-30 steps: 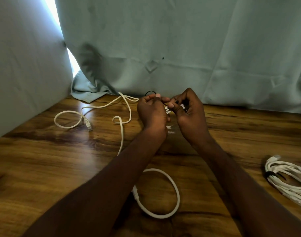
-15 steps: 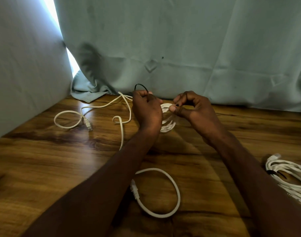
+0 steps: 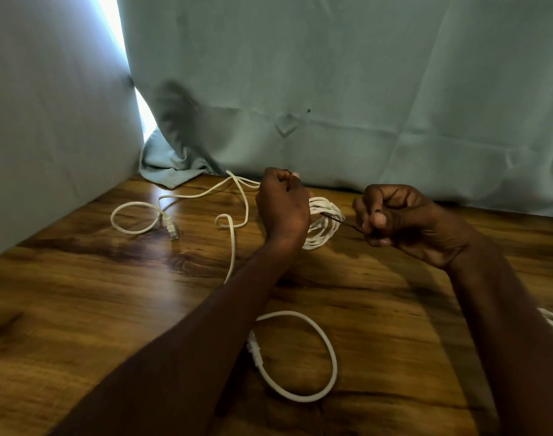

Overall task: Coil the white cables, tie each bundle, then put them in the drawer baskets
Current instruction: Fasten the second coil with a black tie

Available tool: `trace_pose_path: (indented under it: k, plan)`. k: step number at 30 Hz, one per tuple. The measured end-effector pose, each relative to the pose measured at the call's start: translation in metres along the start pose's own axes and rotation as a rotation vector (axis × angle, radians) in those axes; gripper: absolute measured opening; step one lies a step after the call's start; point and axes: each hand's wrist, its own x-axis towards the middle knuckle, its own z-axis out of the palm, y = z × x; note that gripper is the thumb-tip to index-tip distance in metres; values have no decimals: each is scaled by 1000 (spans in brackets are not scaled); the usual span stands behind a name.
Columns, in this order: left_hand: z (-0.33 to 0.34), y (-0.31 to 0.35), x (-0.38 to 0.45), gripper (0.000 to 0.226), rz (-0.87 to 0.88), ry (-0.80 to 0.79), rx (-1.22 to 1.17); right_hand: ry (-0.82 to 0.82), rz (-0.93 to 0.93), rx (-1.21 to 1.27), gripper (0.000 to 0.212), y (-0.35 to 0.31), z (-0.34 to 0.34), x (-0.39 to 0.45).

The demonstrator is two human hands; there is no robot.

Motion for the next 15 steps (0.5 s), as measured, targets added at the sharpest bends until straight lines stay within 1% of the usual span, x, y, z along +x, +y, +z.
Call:
trace_pose_path:
  k: [2, 3, 4, 5, 7, 9, 11, 13, 15]
  plan:
    - [0, -1, -1, 14, -3, -23, 25, -34, -6, 62, 32, -4, 1, -3]
    - [0, -1, -1, 14, 0, -35, 24, -13, -29, 89, 30, -6, 5, -3]
    - [0, -1, -1, 14, 7, -54, 19, 45, -63, 107, 26, -9, 9, 0]
    - [0, -1, -2, 14, 15, -82, 17, 148, -100, 102, 21, -11, 15, 3]
    - [0, 0, -7, 12, 59, -175, 7, 432, -146, 10, 16, -12, 25, 13]
    - [0, 1, -15, 16, 162, -280, 12, 659, -135, -49, 17, -8, 29, 21]
    - [2, 2, -22, 23, 273, -364, 49, 811, -110, -13, 21, 0, 28, 25]
    - [4, 3, -26, 26, 326, -430, 79, 931, -93, 15, 22, 8, 24, 27]
    - [6, 4, -29, 17, 352, -468, 102, 988, -64, 32, 20, 11, 17, 27]
